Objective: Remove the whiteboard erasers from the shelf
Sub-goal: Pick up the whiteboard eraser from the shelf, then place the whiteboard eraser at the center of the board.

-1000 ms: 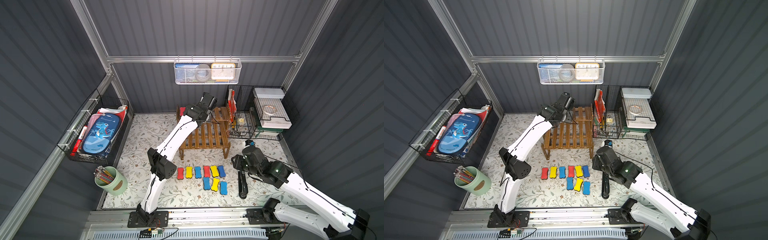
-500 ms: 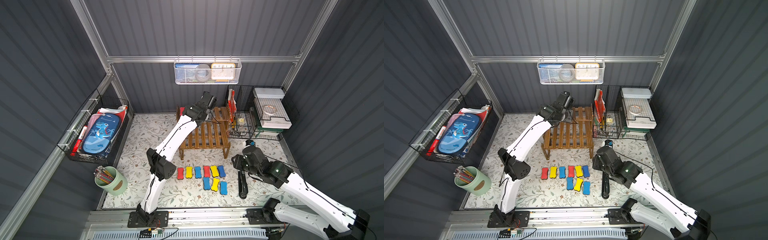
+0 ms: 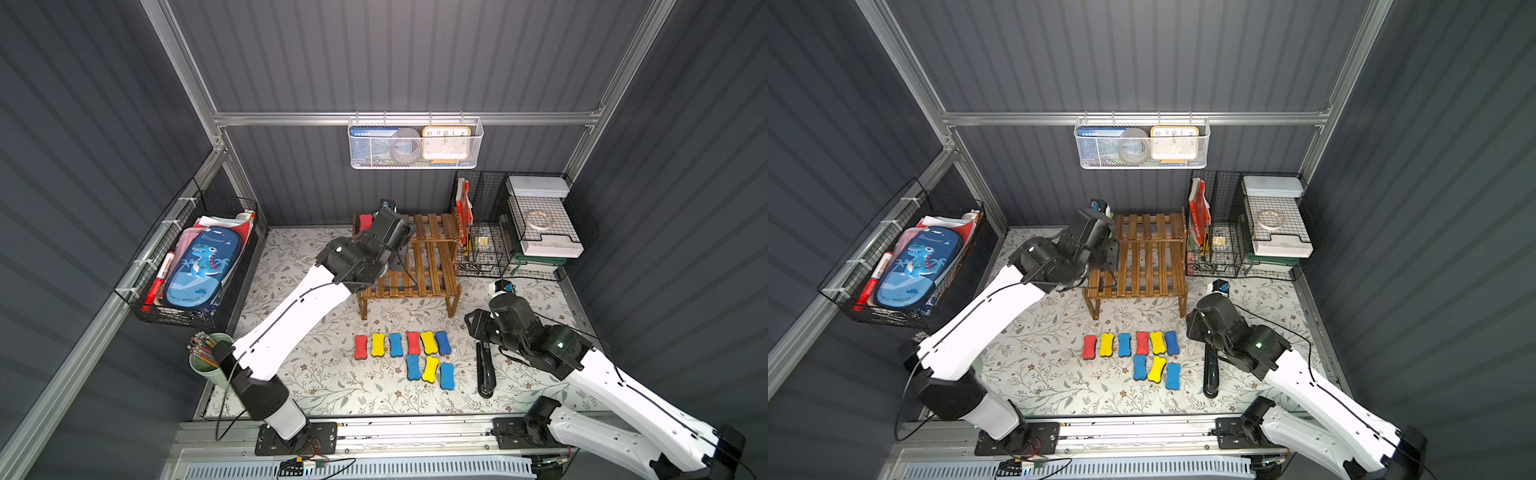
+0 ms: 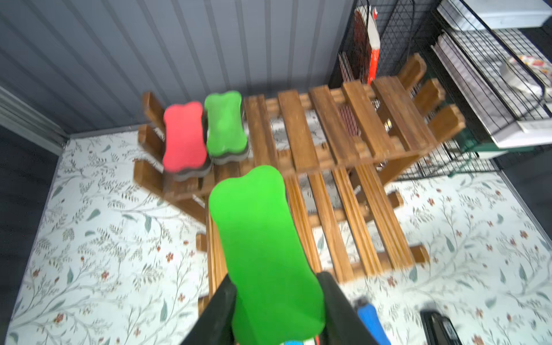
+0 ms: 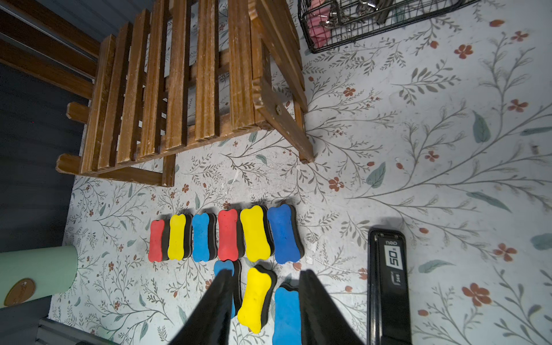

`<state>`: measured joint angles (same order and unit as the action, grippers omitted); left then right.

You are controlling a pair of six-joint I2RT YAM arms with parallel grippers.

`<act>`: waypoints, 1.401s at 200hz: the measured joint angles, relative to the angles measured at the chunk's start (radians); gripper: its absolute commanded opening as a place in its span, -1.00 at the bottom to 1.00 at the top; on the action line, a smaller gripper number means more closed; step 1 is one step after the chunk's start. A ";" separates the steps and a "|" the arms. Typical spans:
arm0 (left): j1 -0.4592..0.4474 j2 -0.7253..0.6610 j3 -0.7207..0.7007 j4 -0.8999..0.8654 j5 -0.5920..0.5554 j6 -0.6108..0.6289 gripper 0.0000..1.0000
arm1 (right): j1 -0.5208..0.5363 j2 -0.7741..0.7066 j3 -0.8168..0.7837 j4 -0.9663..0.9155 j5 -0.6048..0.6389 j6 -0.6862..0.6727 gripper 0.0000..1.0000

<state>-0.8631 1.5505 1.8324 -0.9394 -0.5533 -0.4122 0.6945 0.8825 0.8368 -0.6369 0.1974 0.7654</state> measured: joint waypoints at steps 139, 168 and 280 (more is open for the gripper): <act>-0.336 -0.169 -0.828 -0.015 0.233 -0.484 -0.24 | -0.012 -0.013 -0.028 0.002 -0.018 -0.008 -0.17; -0.336 -0.112 -0.832 0.031 0.293 -0.491 -0.25 | -0.023 -0.023 -0.029 0.002 -0.018 -0.012 -0.17; -0.336 0.062 -0.767 0.151 0.298 -0.407 -0.23 | -0.076 -0.077 -0.045 -0.008 -0.018 -0.024 -0.16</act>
<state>-1.1992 1.6123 1.0653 -0.7879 -0.2550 -0.8196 0.6189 0.8059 0.7914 -0.6449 0.1795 0.7410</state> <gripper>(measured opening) 0.387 0.417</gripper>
